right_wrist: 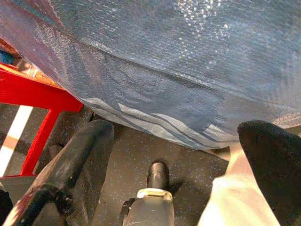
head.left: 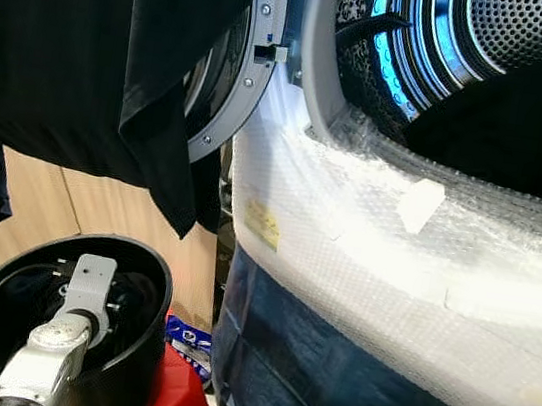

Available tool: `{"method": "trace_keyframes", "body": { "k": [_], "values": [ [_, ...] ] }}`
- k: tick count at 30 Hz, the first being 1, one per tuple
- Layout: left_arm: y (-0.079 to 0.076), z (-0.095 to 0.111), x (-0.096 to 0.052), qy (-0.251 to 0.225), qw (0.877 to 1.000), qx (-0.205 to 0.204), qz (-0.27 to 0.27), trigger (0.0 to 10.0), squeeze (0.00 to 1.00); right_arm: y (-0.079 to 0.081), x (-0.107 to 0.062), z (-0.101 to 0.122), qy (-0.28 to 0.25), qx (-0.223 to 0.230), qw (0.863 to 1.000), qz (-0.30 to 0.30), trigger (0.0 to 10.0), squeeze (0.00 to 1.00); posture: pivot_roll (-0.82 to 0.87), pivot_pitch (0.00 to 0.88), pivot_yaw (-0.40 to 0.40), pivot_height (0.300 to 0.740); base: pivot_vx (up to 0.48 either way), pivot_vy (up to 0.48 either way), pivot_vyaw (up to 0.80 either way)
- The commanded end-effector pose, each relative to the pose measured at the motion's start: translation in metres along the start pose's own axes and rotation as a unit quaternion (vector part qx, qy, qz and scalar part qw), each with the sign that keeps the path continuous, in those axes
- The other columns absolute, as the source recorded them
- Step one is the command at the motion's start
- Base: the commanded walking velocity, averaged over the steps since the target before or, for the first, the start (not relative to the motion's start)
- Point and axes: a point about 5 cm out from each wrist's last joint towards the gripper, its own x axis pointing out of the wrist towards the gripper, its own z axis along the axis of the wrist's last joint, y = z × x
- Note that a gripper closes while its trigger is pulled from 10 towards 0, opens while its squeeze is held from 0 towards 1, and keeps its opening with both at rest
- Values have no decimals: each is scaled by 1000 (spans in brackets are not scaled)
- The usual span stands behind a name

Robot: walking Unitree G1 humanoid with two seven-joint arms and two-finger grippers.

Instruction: Clothes washing

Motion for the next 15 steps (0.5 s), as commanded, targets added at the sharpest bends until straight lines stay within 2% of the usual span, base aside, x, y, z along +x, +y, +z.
{"method": "trace_keyframes", "body": {
  "k": [1,5,9,15],
  "values": [
    [7,-4,-4,3,1000,0,7,0,0,4,0,3,-2,-2,1000,8,10000,0,33,0,18,740,0,0,0],
    [10,1,-7,-13,1000,-13,8,0,0,4,1,4,-3,-3,1000,9,10000,0,35,0,17,740,0,0,0],
    [13,16,-13,-48,997,-51,-5,0,0,6,1,4,-3,-5,1000,12,10000,0,42,0,13,740,0,0,0],
    [9,40,-23,-94,991,-72,-68,0,0,7,1,6,-4,-9,1000,16,10000,0,49,0,9,740,0,0,0]
  ]
}}
